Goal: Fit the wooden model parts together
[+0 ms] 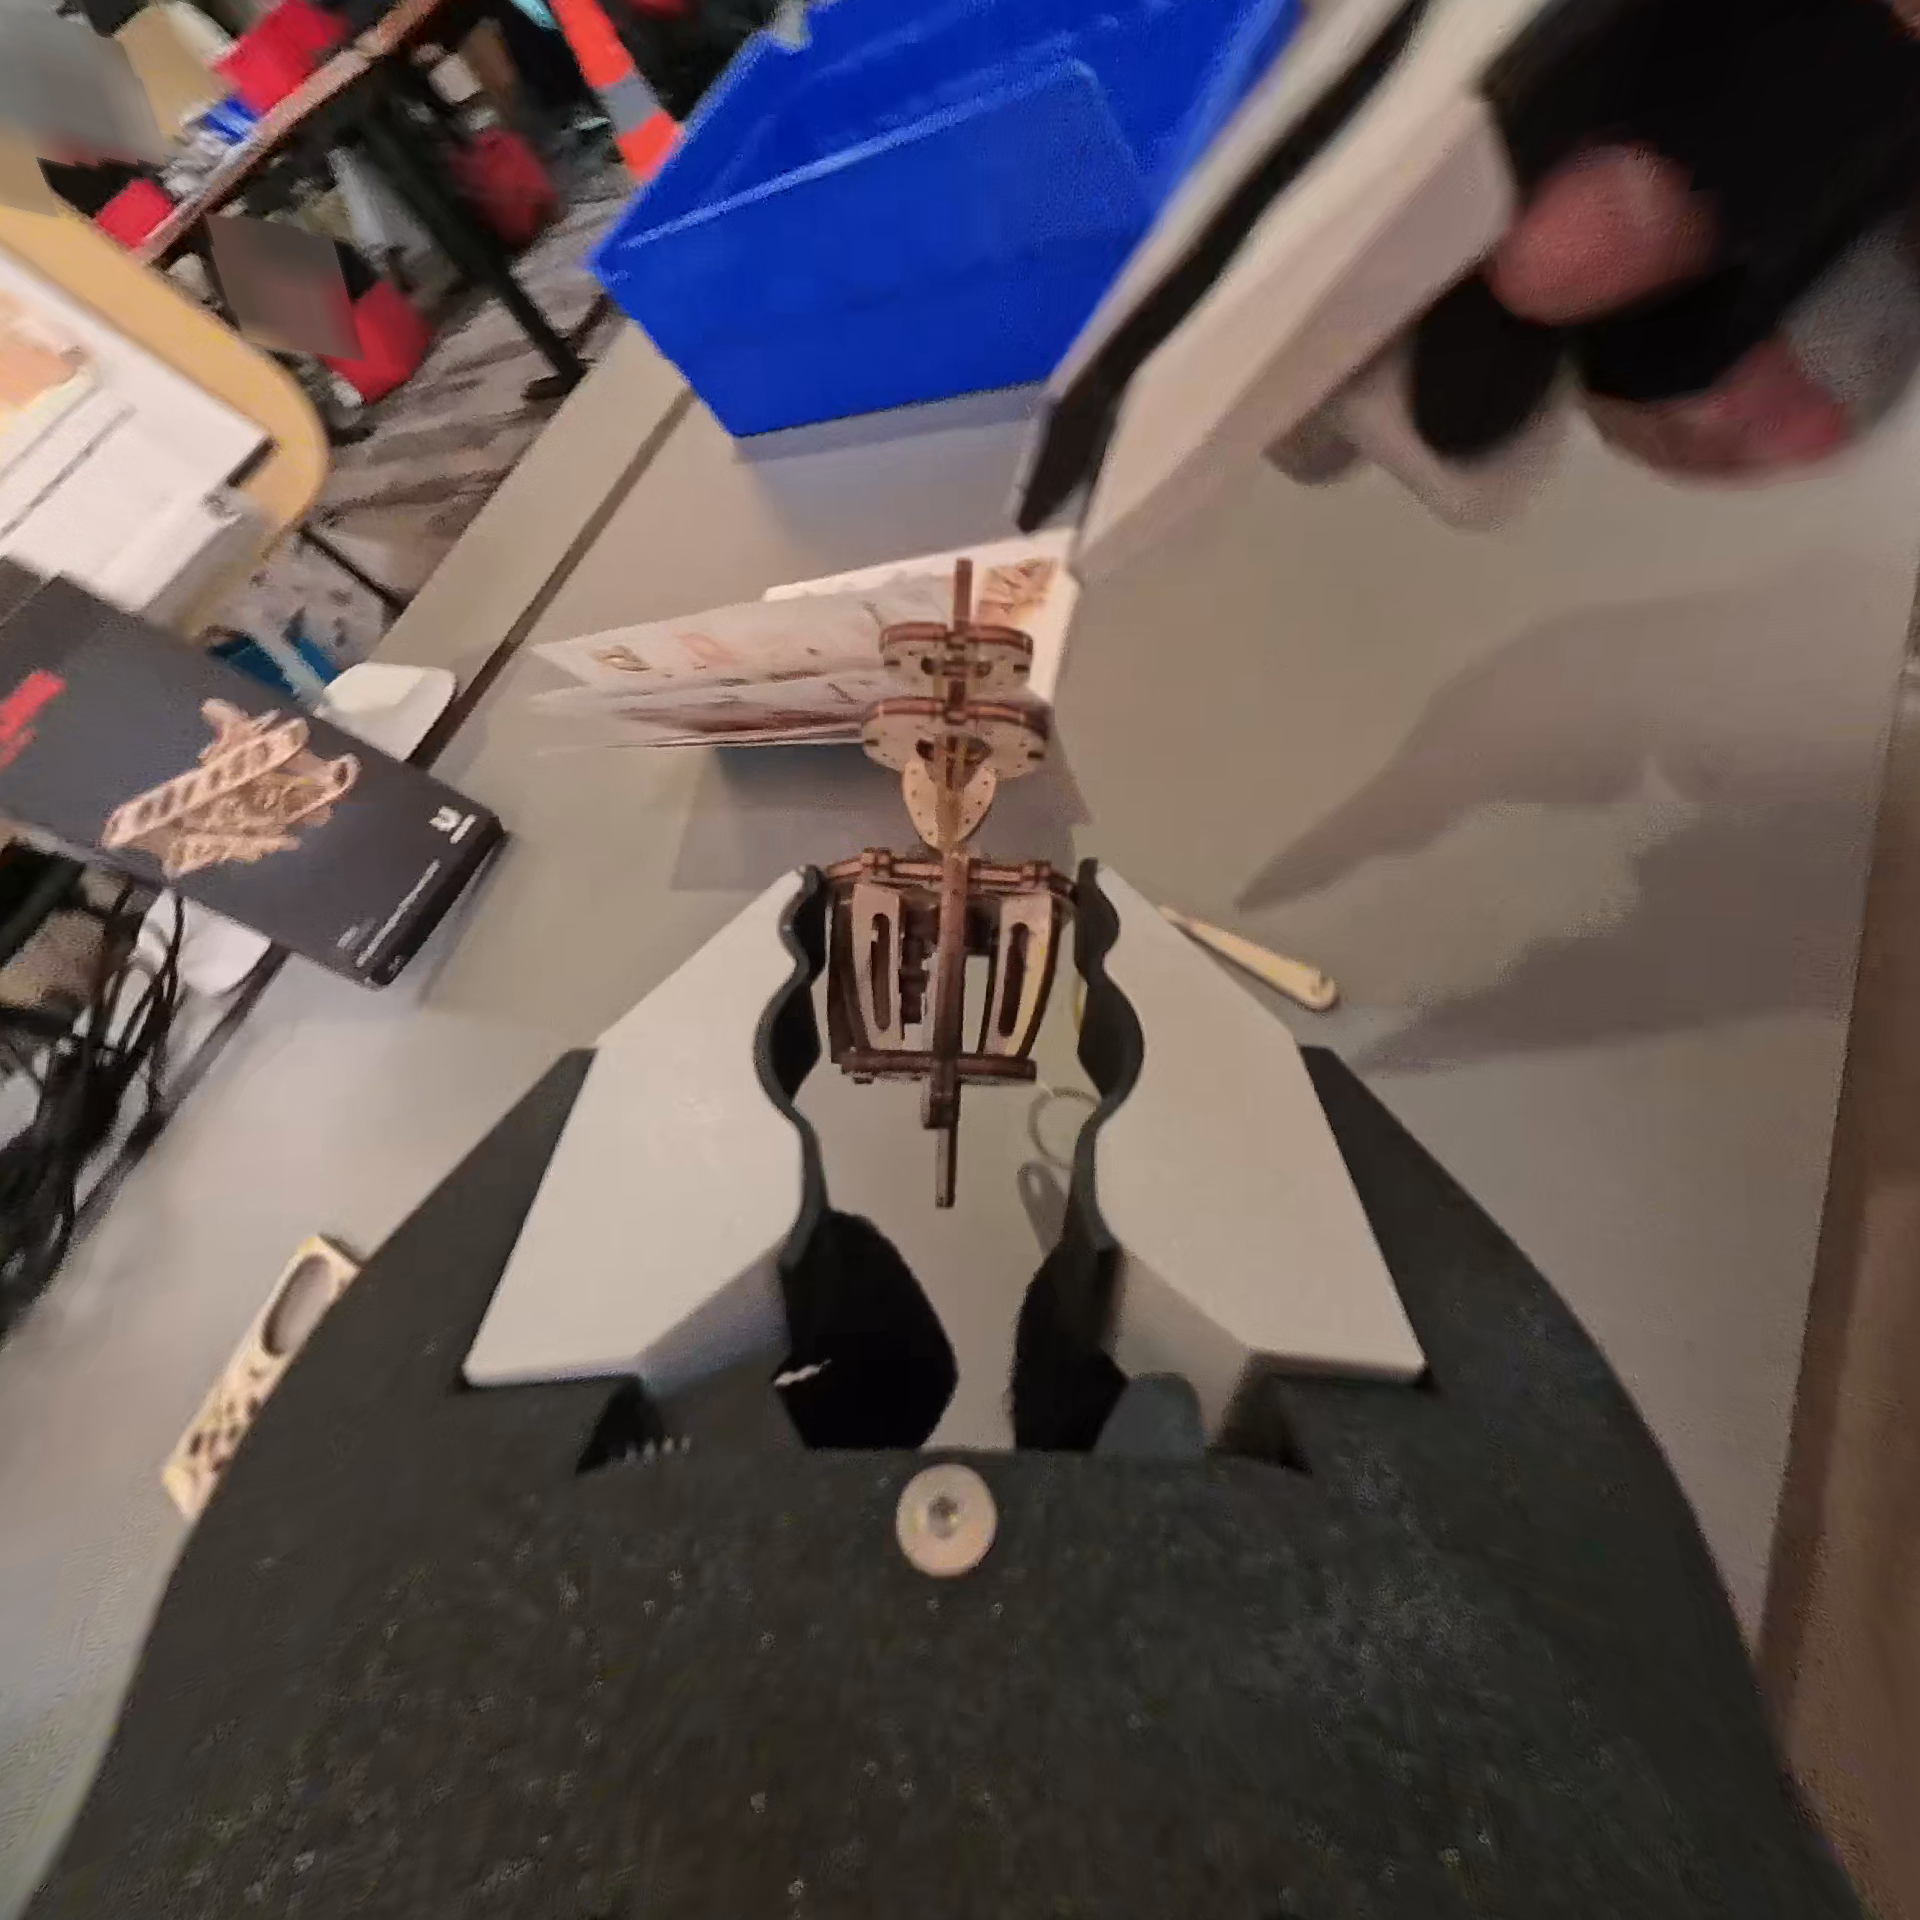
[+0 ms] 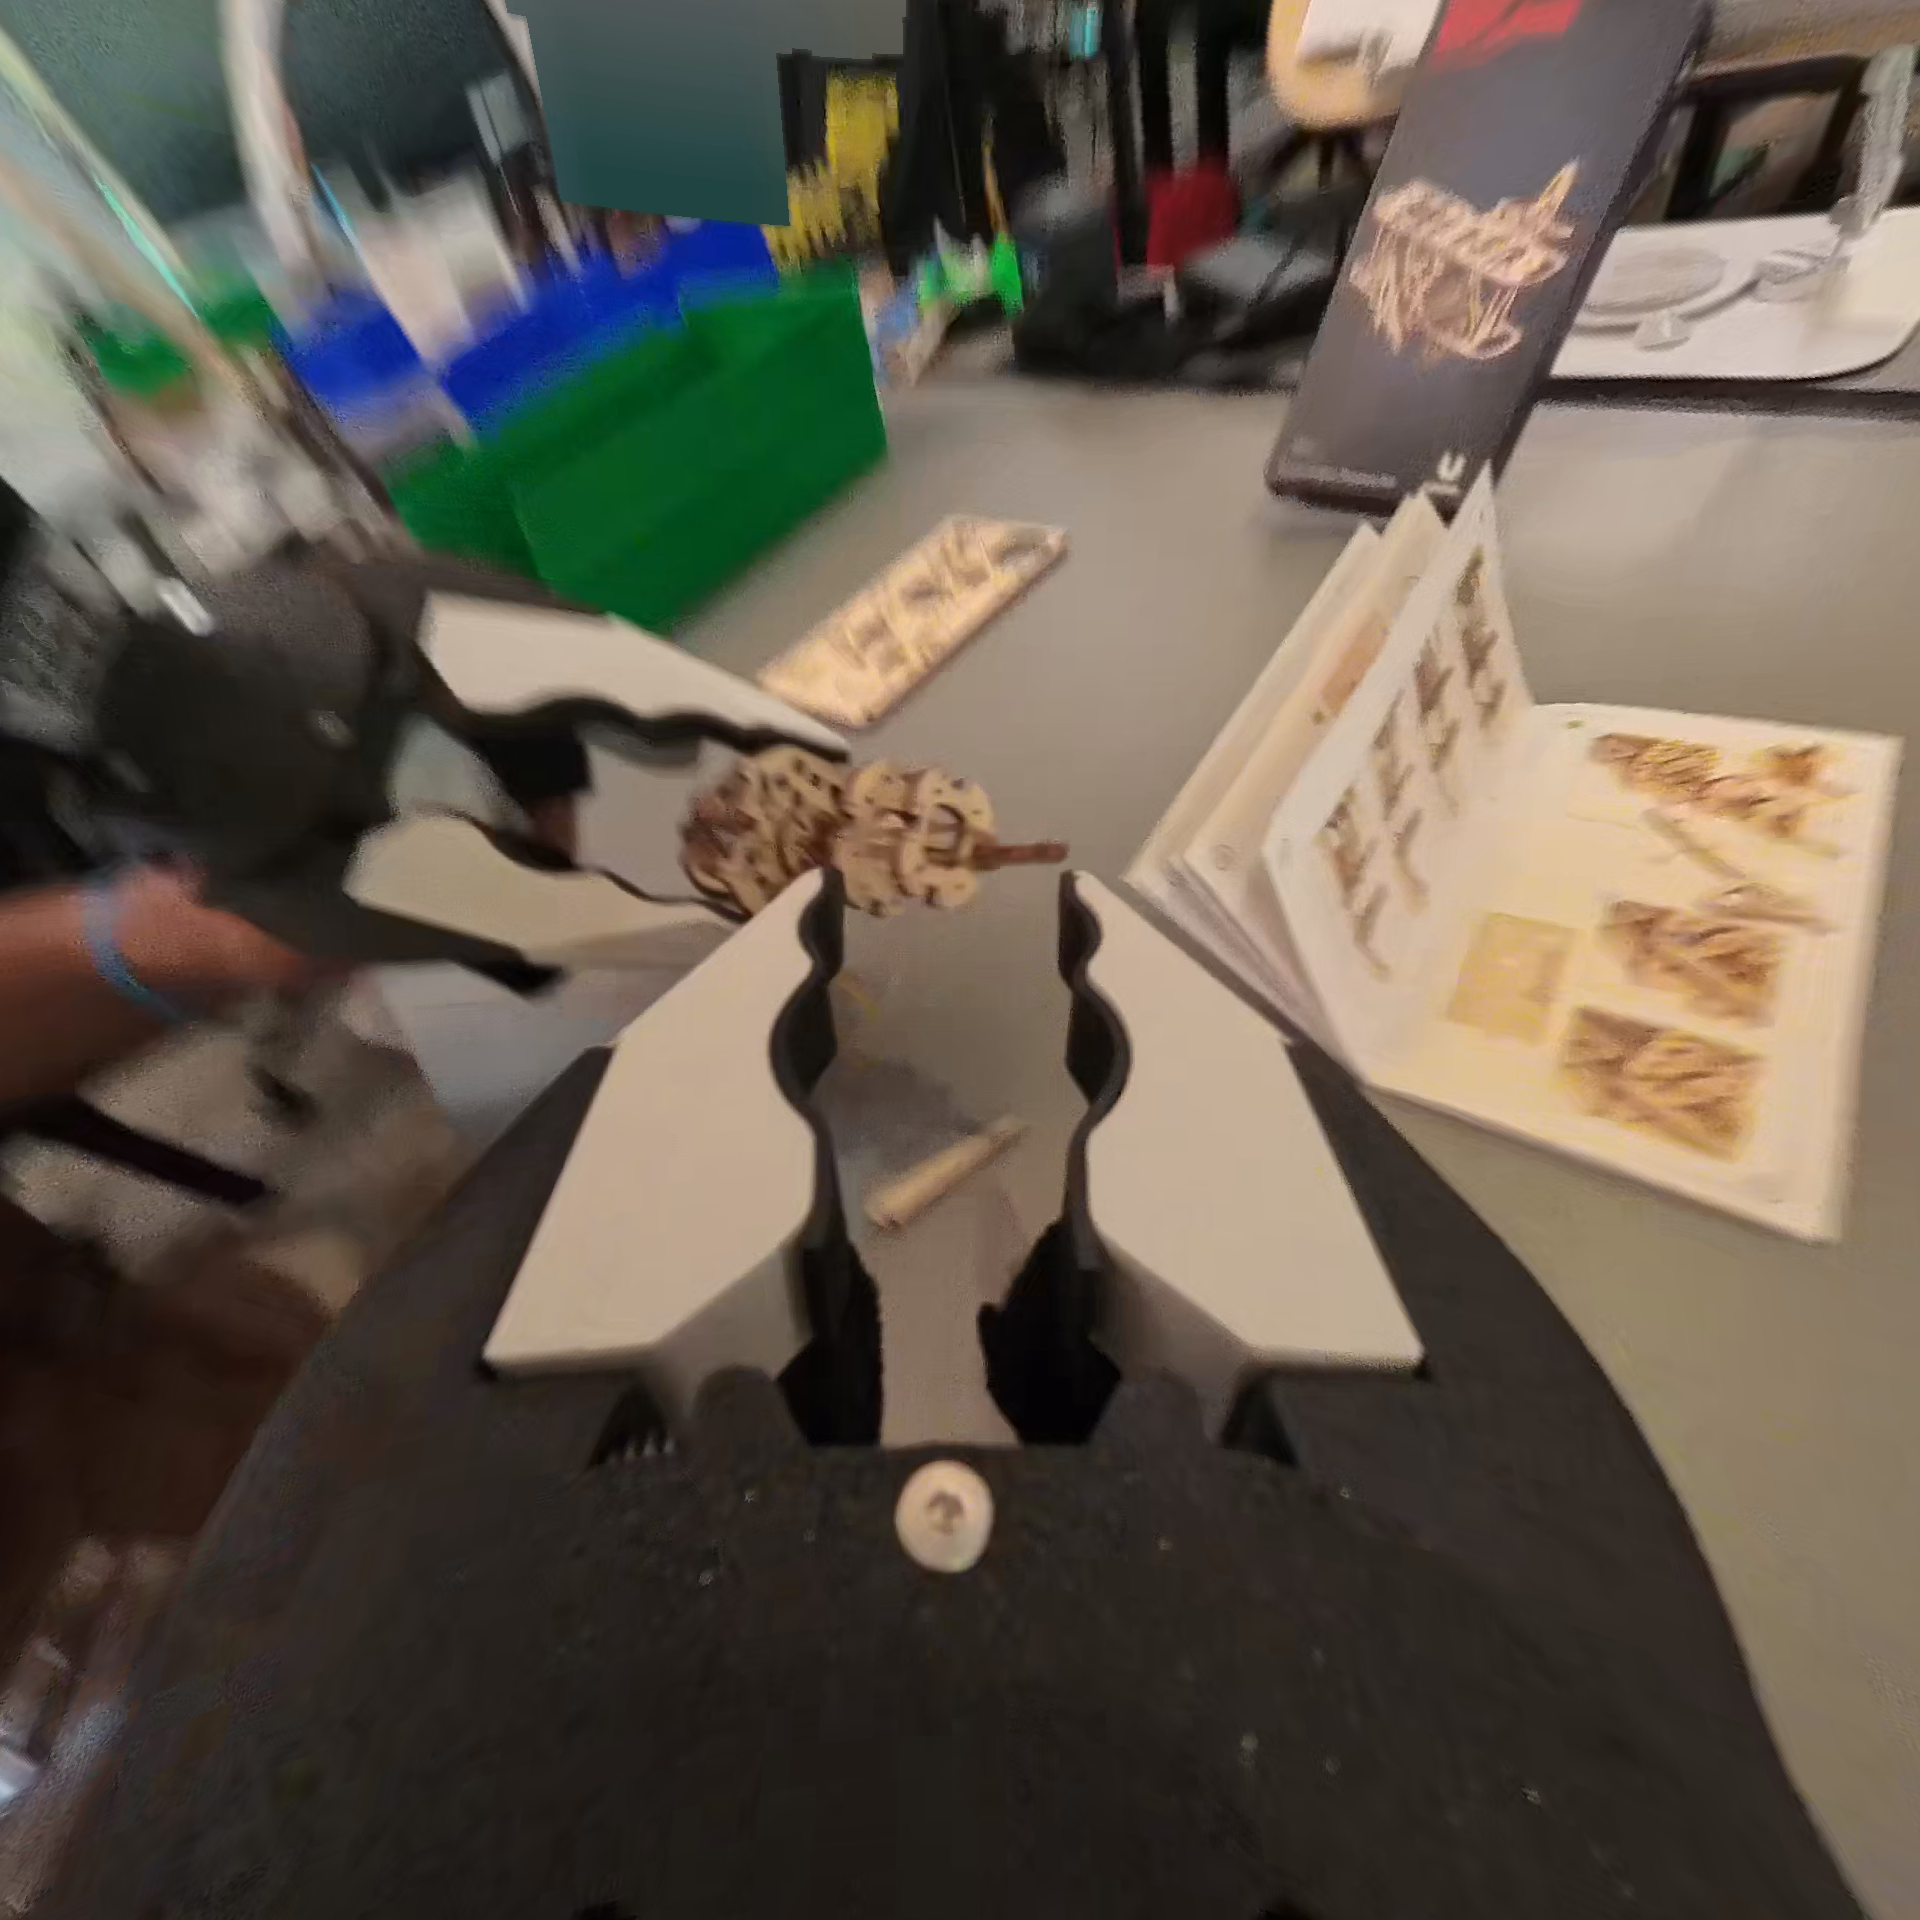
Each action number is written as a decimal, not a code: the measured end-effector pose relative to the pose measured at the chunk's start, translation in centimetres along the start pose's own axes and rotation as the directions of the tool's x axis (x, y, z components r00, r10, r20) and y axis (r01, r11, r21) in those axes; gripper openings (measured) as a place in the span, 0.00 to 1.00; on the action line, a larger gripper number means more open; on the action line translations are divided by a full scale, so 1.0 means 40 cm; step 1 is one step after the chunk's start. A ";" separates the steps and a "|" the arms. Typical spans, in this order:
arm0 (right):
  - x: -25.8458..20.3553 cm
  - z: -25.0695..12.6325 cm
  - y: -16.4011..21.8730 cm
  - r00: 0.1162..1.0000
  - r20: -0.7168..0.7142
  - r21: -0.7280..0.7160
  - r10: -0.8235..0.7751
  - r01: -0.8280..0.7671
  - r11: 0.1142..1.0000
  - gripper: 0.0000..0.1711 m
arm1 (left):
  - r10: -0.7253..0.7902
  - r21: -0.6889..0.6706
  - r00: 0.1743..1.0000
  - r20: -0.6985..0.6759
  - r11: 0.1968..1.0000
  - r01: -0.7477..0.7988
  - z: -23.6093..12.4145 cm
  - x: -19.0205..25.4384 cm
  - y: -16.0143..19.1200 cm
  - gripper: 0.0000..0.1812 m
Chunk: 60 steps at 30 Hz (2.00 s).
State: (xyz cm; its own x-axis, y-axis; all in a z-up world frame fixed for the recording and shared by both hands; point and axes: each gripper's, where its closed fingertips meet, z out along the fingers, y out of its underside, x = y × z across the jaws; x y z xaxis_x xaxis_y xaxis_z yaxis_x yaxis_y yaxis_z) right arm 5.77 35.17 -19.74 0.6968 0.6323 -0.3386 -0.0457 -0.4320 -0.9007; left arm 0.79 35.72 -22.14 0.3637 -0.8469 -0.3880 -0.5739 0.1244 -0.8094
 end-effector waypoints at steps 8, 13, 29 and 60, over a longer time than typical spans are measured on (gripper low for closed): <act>-0.071 0.033 -0.003 0.806 0.345 0.112 0.481 -0.544 0.832 0.23 | -0.187 0.133 0.977 0.105 0.976 0.173 -0.017 0.012 -0.079 0.25; -0.071 0.026 -0.015 0.769 0.396 0.137 0.501 -0.590 0.796 0.15 | -0.249 0.153 0.960 0.126 0.961 0.229 -0.025 0.024 -0.100 0.25; -0.117 0.012 -0.028 0.518 0.570 -0.032 0.638 -0.762 0.647 0.22 | -0.091 0.151 0.944 0.317 0.987 0.044 -0.039 -0.014 -0.114 0.25; -0.224 -0.056 0.064 0.358 0.717 -0.474 0.598 -0.379 0.795 0.24 | -0.489 -0.103 0.494 -0.719 0.778 0.620 -0.158 0.080 -0.041 0.19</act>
State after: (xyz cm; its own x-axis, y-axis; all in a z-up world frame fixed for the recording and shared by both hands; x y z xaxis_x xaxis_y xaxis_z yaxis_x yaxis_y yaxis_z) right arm 1.00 26.96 -18.42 -0.2911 0.4292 -0.8550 0.0384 -0.8878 -0.4587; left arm -1.75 29.53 -19.28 -0.0668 -0.8509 0.5210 -0.2967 -0.4816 -0.8246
